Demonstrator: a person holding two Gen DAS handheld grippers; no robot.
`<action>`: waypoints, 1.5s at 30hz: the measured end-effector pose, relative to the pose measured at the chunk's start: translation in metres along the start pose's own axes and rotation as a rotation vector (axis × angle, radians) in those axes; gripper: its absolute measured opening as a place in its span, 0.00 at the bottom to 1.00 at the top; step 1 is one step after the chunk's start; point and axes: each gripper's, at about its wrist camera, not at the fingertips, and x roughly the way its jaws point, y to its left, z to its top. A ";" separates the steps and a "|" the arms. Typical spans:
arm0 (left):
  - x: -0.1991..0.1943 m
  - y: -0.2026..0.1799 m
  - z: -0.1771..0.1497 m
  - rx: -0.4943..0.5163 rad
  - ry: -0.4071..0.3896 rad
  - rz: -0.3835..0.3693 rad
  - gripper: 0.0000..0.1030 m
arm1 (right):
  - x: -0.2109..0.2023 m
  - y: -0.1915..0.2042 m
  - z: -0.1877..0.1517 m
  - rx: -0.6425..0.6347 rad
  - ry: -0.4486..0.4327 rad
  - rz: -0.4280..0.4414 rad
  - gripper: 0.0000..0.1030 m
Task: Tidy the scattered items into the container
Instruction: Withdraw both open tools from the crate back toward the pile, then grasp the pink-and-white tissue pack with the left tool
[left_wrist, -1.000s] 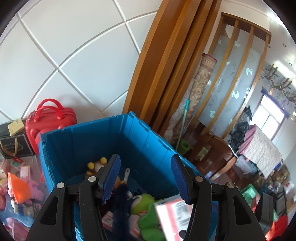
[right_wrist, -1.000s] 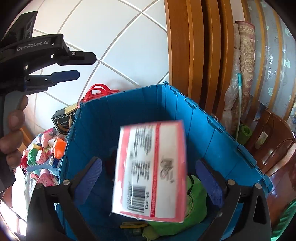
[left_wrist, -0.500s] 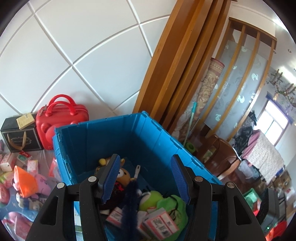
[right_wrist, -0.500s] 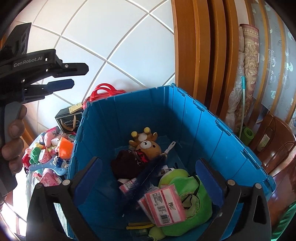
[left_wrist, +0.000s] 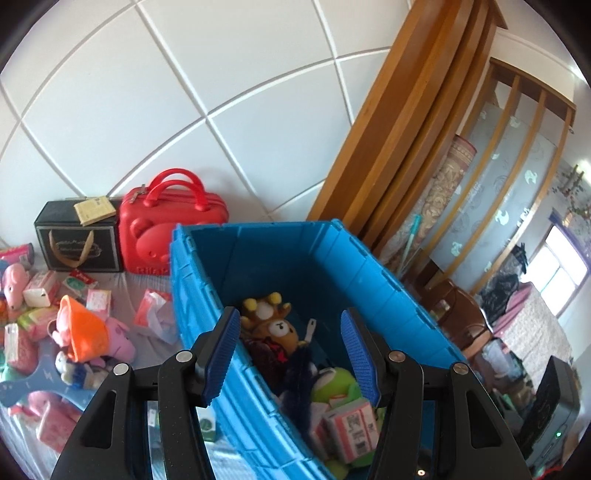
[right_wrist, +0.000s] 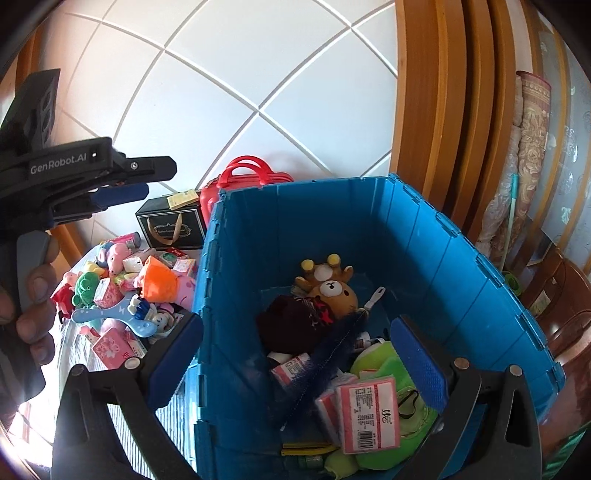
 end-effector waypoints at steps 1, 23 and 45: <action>-0.004 0.011 -0.004 -0.011 0.002 0.013 0.55 | 0.002 0.008 0.000 -0.007 0.005 0.008 1.00; -0.053 0.217 -0.106 -0.145 0.155 0.280 0.57 | 0.066 0.183 -0.031 -0.149 0.124 0.116 1.00; 0.005 0.364 -0.259 -0.578 0.412 0.382 0.58 | 0.152 0.230 -0.138 -0.142 0.402 0.152 1.00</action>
